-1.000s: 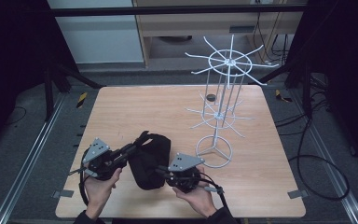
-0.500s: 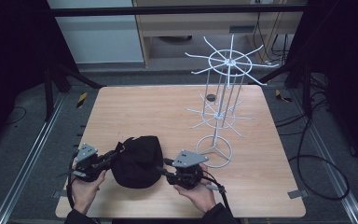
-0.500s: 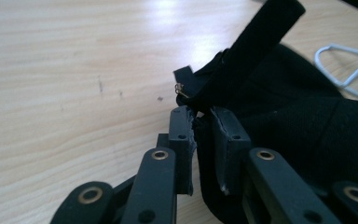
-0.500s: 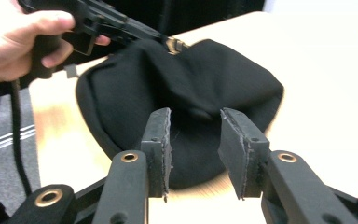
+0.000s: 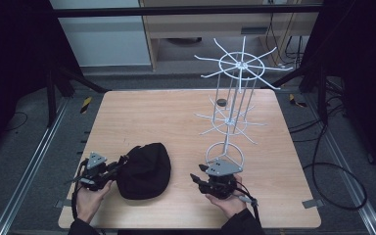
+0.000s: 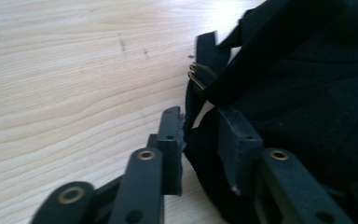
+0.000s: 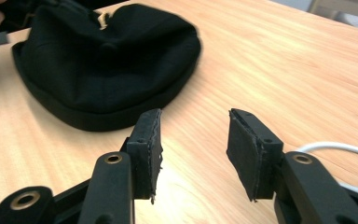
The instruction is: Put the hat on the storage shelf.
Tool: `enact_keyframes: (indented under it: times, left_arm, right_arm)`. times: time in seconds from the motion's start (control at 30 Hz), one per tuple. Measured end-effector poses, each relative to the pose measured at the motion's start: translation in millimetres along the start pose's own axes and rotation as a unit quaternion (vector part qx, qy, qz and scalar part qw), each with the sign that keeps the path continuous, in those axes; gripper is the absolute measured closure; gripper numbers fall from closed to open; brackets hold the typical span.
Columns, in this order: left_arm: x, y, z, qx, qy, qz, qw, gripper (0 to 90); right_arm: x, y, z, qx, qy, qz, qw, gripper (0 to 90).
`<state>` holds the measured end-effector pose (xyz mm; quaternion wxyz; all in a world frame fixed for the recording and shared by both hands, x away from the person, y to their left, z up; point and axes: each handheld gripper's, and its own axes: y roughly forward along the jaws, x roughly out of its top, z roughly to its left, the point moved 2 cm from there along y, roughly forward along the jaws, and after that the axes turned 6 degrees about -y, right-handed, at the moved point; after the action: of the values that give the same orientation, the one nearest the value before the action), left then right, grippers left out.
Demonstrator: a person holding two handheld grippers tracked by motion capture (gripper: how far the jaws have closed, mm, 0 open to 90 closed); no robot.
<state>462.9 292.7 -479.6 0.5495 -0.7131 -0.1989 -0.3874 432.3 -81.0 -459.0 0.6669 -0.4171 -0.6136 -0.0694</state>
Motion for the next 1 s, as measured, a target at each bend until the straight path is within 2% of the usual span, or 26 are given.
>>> enact_keyframes:
  times: [0.03,0.07,0.1,0.13,0.27,0.33,0.47,0.77,1.0]
  left_arm:
    - [0.2,-1.1,1.0,0.007,-0.004,-0.004,1.0,67.2]
    - [1.5,-3.6,2.0,0.006,-0.01,-0.011,0.9999,61.3]
    - [3.4,-7.2,2.3,0.006,-0.013,-0.02,0.9997,61.3]
    - [5.3,-11.0,2.2,0.008,-0.015,-0.029,0.9994,56.4]
    - [11.4,-23.7,-2.4,-0.003,-0.021,-0.054,0.9983,51.8]
    - [14.8,-29.2,-6.7,-0.009,-0.02,-0.063,0.9978,47.4]
    - [21.8,-38.0,-17.9,-0.015,-0.002,-0.074,0.9972,44.0]
    - [33.9,-40.6,-50.2,-0.043,0.025,-0.056,0.9972,38.2]
    - [40.6,-31.5,-70.4,-0.056,0.039,-0.039,0.9969,38.8]
  right_arm:
    - [-0.7,-2.4,-3.0,-0.005,0.003,-0.001,1.0,54.1]
    - [-1.2,-7.7,-7.9,-0.012,0.008,-0.006,0.9999,53.3]
    - [-1.2,-7.7,-7.9,-0.012,0.008,-0.006,0.9999,53.3]
    - [-1.4,-12.8,-12.0,-0.017,0.01,-0.011,0.9998,52.0]
    - [-2.5,-20.0,-18.3,-0.024,0.016,-0.017,0.9995,50.9]
    - [-3.8,-25.1,-22.0,-0.028,0.021,-0.019,0.9992,50.1]
    - [-10.4,-35.6,-29.4,-0.04,0.03,-0.021,0.9985,47.6]
    - [-31.8,-57.9,-50.3,-0.074,0.058,-0.013,0.9955,40.4]
    - [-51.4,-77.7,-67.4,-0.11,0.071,0.0,0.9914,39.4]
